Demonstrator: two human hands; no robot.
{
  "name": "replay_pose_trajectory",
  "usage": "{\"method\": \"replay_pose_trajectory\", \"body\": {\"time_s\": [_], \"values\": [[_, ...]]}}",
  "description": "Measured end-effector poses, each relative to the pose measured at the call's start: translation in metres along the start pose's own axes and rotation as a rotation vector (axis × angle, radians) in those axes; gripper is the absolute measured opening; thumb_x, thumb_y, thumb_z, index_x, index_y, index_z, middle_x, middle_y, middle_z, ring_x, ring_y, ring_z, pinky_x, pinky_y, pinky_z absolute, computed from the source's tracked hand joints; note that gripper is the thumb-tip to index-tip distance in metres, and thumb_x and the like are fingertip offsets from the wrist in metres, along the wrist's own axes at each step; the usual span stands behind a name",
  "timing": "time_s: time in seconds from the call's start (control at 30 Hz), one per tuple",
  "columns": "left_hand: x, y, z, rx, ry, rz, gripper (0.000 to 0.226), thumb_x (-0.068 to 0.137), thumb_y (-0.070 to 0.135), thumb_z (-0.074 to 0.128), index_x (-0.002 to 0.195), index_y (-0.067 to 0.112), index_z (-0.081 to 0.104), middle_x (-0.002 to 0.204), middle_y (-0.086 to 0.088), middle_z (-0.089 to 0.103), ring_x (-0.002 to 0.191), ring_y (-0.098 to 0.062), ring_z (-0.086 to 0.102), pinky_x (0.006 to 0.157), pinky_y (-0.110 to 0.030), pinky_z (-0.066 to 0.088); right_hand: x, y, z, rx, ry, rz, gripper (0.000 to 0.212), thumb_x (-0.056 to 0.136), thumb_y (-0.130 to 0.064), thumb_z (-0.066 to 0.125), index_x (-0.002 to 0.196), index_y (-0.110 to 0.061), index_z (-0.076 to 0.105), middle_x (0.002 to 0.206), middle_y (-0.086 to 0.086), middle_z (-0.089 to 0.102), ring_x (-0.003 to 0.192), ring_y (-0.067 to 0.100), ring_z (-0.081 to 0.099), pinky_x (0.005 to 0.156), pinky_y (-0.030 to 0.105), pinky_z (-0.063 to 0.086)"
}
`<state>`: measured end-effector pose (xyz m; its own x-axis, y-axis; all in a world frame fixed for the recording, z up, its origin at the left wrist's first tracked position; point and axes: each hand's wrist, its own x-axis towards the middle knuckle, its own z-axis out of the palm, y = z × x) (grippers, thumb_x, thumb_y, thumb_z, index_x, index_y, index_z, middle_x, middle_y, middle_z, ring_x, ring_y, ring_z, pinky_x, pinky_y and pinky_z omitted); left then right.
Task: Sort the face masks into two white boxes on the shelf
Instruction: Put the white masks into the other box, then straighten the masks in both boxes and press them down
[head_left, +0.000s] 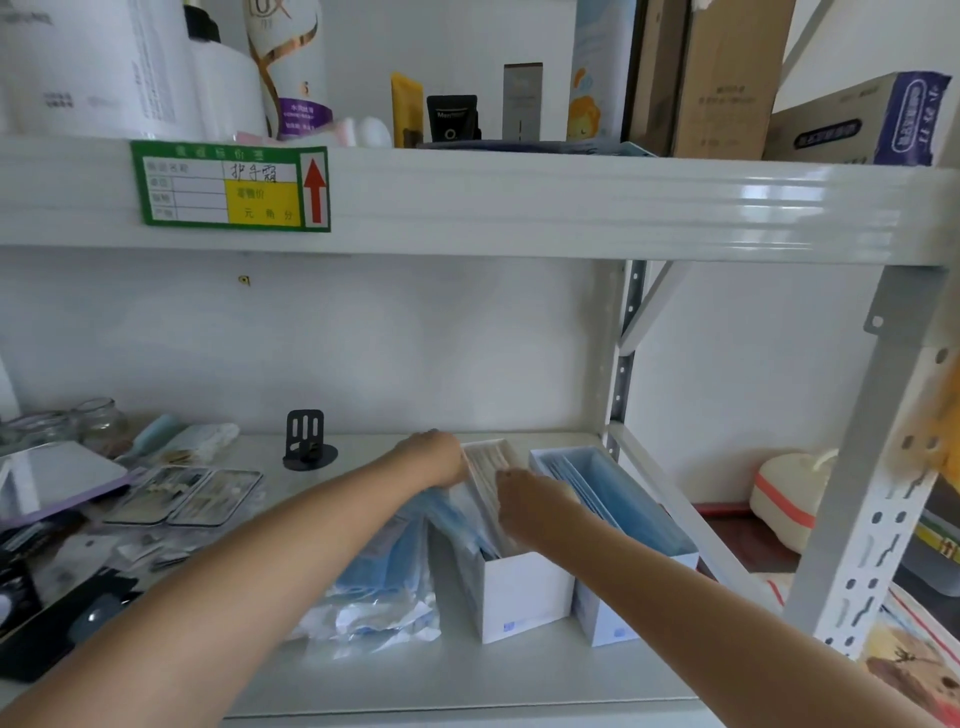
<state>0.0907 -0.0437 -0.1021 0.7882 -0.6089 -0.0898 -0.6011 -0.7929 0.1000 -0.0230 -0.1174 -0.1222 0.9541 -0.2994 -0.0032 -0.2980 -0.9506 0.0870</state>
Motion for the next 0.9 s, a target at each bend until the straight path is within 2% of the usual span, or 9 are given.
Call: {"method": "replay_pose_trajectory", "body": {"time_s": [0.1,0.17,0.3,0.4,0.47,0.53,0.67,0.8,0.9], "values": [[-0.005,-0.005,-0.002,0.074,-0.04,0.014,0.049,0.088,0.044,0.056,0.118,0.007,0.063,0.123,-0.012,0.065,0.109,-0.029,0.063,0.088,-0.032,0.05,0.006,-0.003,0.004,0.015,-0.008,-0.156,0.048,0.097,-0.017,0.038,0.145,-0.016,0.03,0.146,0.004,0.043,0.13,0.025,0.046,0.098,0.039,0.043],[-0.009,-0.009,-0.003,0.017,-0.069,-0.01,0.055,0.082,0.05,0.061,0.119,0.009,0.063,0.122,-0.008,0.064,0.102,-0.026,0.063,0.078,-0.032,0.05,0.009,0.004,0.01,-0.082,-0.064,-0.066,0.043,0.096,-0.018,0.04,0.138,-0.012,0.041,0.138,0.005,0.05,0.125,0.025,0.05,0.095,0.037,0.045],[-0.015,-0.014,-0.004,-0.205,-0.117,-0.061,0.055,0.079,0.038,0.07,0.123,0.007,0.057,0.113,-0.005,0.054,0.091,-0.021,0.055,0.049,-0.021,0.046,0.013,0.023,0.013,-0.166,-0.079,0.026,0.034,0.096,-0.008,0.039,0.128,-0.008,0.05,0.135,0.008,0.051,0.126,0.024,0.048,0.097,0.036,0.045],[-0.022,-0.014,-0.005,-0.327,-0.14,-0.08,0.05,0.081,0.029,0.071,0.123,0.006,0.056,0.107,-0.004,0.047,0.091,-0.018,0.053,0.033,-0.014,0.043,0.01,0.03,0.012,-0.096,-0.133,-0.015,0.041,0.096,-0.016,0.04,0.136,-0.006,0.044,0.148,0.013,0.036,0.138,0.028,0.031,0.113,0.046,0.026],[-0.024,-0.014,-0.008,-0.394,-0.168,-0.1,0.038,0.084,0.023,0.068,0.117,0.006,0.057,0.102,-0.004,0.047,0.088,-0.016,0.052,0.031,-0.011,0.041,0.002,0.029,0.007,-0.072,-0.105,-0.042,0.04,0.097,-0.019,0.038,0.134,-0.007,0.047,0.146,0.012,0.039,0.137,0.028,0.031,0.114,0.046,0.021],[-0.03,-0.013,-0.018,-0.483,-0.195,-0.137,0.017,0.088,0.016,0.062,0.102,0.007,0.057,0.085,-0.003,0.047,0.07,-0.014,0.052,0.03,-0.011,0.042,-0.006,0.025,-0.001,-0.001,0.047,-0.072,0.035,0.099,-0.017,0.035,0.125,-0.006,0.055,0.135,0.013,0.05,0.126,0.029,0.045,0.109,0.042,0.032],[-0.044,-0.013,-0.048,-0.784,-0.171,-0.195,0.005,0.091,0.008,0.054,0.094,0.004,0.052,0.072,-0.007,0.05,0.036,-0.013,0.059,0.031,-0.014,0.046,-0.024,0.009,-0.025,0.508,0.328,-0.112,0.042,0.1,-0.036,0.033,0.115,-0.006,0.059,0.118,0.013,0.061,0.105,0.027,0.059,0.093,0.035,0.045],[-0.054,-0.014,-0.077,-1.081,-0.031,-0.193,0.016,0.088,0.003,0.051,0.073,0.007,0.05,0.066,-0.008,0.052,0.027,-0.009,0.055,0.035,-0.015,0.048,-0.036,-0.008,-0.046,0.9,0.197,-0.086,0.071,0.088,-0.061,0.039,0.139,-0.012,0.033,0.136,0.01,0.051,0.115,0.026,0.055,0.101,0.038,0.044],[-0.066,-0.011,-0.088,-1.182,0.042,-0.188,0.02,0.085,0.008,0.052,0.067,0.009,0.045,0.062,-0.004,0.043,0.03,-0.008,0.049,0.033,-0.013,0.042,-0.046,-0.015,-0.057,0.641,0.198,-0.111,0.084,0.082,-0.057,0.056,0.145,-0.015,0.02,0.141,0.007,0.043,0.124,0.026,0.048,0.103,0.036,0.04]]}}
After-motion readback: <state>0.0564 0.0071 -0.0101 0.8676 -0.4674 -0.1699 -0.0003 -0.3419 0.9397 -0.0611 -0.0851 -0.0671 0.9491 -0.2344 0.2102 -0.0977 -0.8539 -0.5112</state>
